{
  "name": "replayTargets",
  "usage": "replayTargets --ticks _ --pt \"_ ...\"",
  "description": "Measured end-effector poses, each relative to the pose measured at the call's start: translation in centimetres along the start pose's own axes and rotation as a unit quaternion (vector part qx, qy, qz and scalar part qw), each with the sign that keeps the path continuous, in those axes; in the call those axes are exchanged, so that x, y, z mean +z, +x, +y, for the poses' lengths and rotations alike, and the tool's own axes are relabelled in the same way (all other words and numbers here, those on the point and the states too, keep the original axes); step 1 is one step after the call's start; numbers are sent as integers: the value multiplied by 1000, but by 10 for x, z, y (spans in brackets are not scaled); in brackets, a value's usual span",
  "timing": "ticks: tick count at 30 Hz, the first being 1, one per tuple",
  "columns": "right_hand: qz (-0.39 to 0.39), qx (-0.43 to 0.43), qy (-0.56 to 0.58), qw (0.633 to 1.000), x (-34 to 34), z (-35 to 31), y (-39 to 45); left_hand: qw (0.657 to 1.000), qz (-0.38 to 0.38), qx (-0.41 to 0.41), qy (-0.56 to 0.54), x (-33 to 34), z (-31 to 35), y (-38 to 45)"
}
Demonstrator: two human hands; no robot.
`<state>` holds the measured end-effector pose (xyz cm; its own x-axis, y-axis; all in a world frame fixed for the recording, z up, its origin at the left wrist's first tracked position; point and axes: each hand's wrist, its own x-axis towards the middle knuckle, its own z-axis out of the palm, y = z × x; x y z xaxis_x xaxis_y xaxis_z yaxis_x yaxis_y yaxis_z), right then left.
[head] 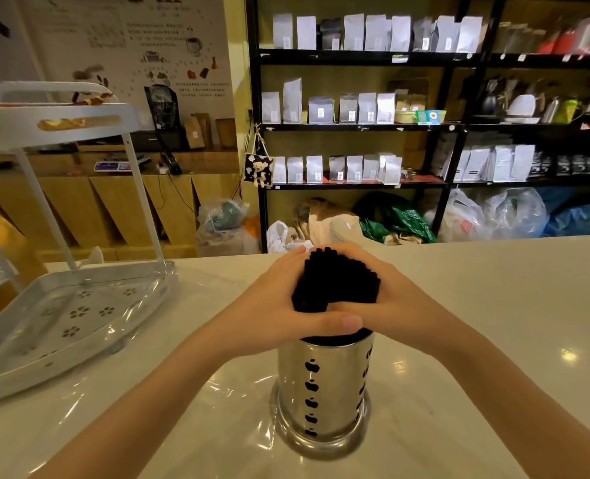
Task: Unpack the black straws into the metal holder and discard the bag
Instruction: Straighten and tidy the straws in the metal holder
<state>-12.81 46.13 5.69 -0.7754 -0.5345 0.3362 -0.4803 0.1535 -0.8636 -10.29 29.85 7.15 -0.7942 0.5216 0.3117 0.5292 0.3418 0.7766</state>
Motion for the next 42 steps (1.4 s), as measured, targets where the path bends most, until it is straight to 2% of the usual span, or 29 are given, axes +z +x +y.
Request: replayTargets --ticks 5,7,10,12,14,16,17,18,20,22,23,26,33,38,42 --pt "-29 -6 -22 999 -10 2 -7 999 17 -16 -42 -1 -8 -3" --pt "-51 -3 12 999 -16 0 -9 999 23 -32 -37 -2 -13 -5" --pt "-64 46 61 995 -20 -2 -14 999 27 -36 -5 0 -14 -8" --pt "-53 59 78 994 -17 -10 -12 999 34 -32 8 1 -13 -9" --pt "-11 80 122 989 -17 -16 -5 998 42 -23 37 3 -13 -10" --pt "-19 88 137 986 -16 -21 -9 997 56 -15 48 2 -14 -10" --pt "-41 65 113 991 -15 -18 -11 997 65 -13 50 2 -15 -11" --pt "3 38 73 997 -14 -22 -7 996 72 -12 50 1 -15 -11" --pt "14 35 -27 999 -19 -14 -8 996 80 -12 48 -2 -17 -12" --pt "15 62 41 997 -20 -9 -10 995 86 -17 43 -3 -20 -13" --pt "49 73 83 993 -19 -5 -4 995 87 -19 37 -4 -21 -14" --pt "92 93 88 987 -11 -7 -7 995 97 -20 12 -3 -21 -17" --pt "93 110 104 984 -8 3 -5 991 129 -2 -19 -3 -26 -23" --pt "95 159 197 963 -8 6 -6 987 154 -32 -34 -1 -33 -29" --pt "102 169 224 954 -8 6 -4 987 155 -35 -29 3 -34 -31"
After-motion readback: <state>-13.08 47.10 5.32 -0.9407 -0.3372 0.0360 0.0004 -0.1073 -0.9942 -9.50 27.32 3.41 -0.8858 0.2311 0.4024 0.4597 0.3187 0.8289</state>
